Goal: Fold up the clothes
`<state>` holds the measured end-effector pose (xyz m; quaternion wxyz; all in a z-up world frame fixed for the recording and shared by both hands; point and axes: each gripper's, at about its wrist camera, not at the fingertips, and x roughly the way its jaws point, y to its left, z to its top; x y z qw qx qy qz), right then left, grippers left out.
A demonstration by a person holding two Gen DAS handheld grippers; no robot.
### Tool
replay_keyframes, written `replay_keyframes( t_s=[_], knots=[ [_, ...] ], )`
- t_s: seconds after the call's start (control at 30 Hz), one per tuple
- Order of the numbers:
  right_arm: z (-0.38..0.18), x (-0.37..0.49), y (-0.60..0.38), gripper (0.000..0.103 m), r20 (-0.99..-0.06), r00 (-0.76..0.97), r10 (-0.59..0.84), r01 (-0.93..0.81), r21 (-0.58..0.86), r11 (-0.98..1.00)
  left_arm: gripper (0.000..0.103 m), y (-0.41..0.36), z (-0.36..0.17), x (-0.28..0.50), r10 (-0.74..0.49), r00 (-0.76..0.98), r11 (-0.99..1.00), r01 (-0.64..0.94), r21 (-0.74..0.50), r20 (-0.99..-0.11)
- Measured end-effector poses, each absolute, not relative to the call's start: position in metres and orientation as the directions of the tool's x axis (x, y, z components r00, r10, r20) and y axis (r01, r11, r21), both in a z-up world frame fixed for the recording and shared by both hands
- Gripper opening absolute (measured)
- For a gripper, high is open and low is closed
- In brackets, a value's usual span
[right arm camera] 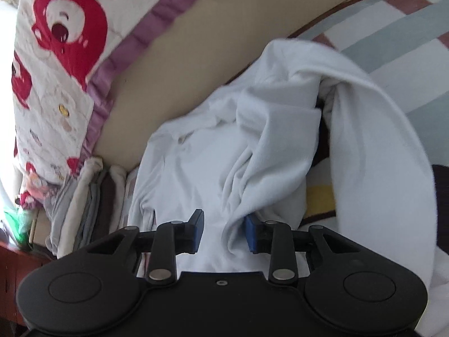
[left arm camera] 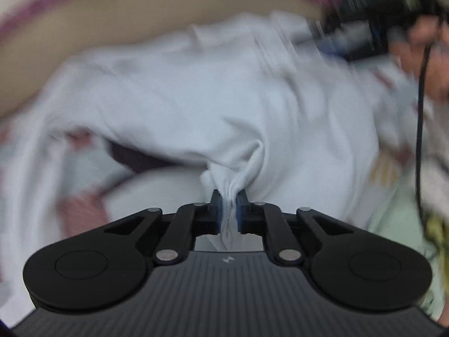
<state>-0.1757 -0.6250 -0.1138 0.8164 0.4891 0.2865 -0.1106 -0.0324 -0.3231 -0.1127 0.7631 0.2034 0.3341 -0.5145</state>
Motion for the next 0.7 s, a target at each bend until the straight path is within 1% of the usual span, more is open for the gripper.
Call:
replay_keyframes(
  t_s=[0.07,0.13,0.17,0.2,0.27,0.33,0.37,0.4,0.47,0.53,0.57,0.6,0.7],
  knots=[
    [-0.107,-0.177,-0.624,0.037,-0.566,0.822,0.069,0.457,0.726,0.514,0.009,-0.298,-0.080,-0.018,-0.698,0.360,0.510,0.857,-0.077,-0.619],
    [-0.098,-0.174,-0.621,0.037,-0.566,0.823,0.048,0.443,0.692,0.571,0.009,-0.273,-0.047,-0.003,-0.716,0.476,0.615,0.776,-0.138,-0.511],
    [-0.093,-0.169,-0.617,0.037,-0.573,0.818,0.053,0.427,0.666,0.612,0.009,-0.261,-0.038,0.009,-0.703,0.518,0.656,0.737,-0.162,-0.488],
    [-0.089,-0.161,-0.610,0.037,-0.582,0.810,0.062,0.408,0.637,0.654,0.009,-0.253,-0.035,0.019,-0.690,0.537,0.680,0.711,-0.179,-0.486],
    [-0.083,-0.148,-0.593,0.037,-0.620,0.782,0.056,0.375,0.542,0.752,0.009,-0.243,-0.041,0.038,-0.647,0.556,0.722,0.668,-0.183,-0.522],
    [-0.076,-0.135,-0.567,0.037,-0.673,0.740,-0.012,0.351,0.371,0.860,0.009,-0.239,-0.056,0.050,-0.596,0.545,0.751,0.639,-0.168,-0.590],
    [-0.074,-0.131,-0.554,0.037,-0.688,0.724,-0.047,0.331,0.287,0.899,0.009,-0.240,-0.058,0.051,-0.591,0.538,0.752,0.636,-0.171,-0.601],
    [-0.071,-0.129,-0.541,0.037,-0.690,0.722,-0.046,0.283,0.235,0.930,0.009,-0.241,-0.061,0.052,-0.588,0.531,0.754,0.634,-0.174,-0.611],
    [-0.067,-0.127,-0.514,0.037,-0.686,0.727,0.028,0.136,0.183,0.974,0.009,-0.242,-0.066,0.054,-0.579,0.516,0.756,0.629,-0.180,-0.631],
    [-0.065,-0.125,-0.485,0.036,-0.688,0.714,0.132,-0.017,0.171,0.985,0.009,-0.243,-0.071,0.056,-0.571,0.501,0.759,0.624,-0.186,-0.650],
    [-0.068,-0.122,-0.471,0.035,-0.700,0.696,0.163,-0.080,0.150,0.985,0.009,-0.244,-0.074,0.057,-0.567,0.493,0.760,0.622,-0.188,-0.660],
    [-0.073,-0.117,-0.458,0.033,-0.725,0.671,0.156,-0.121,0.100,0.988,0.009,-0.244,-0.073,0.059,-0.567,0.494,0.760,0.623,-0.187,-0.659],
    [-0.100,-0.101,-0.430,0.033,-0.783,0.622,0.017,-0.189,-0.129,0.974,0.009,-0.241,-0.073,0.065,-0.586,0.481,0.759,0.608,-0.233,-0.651]
  ],
)
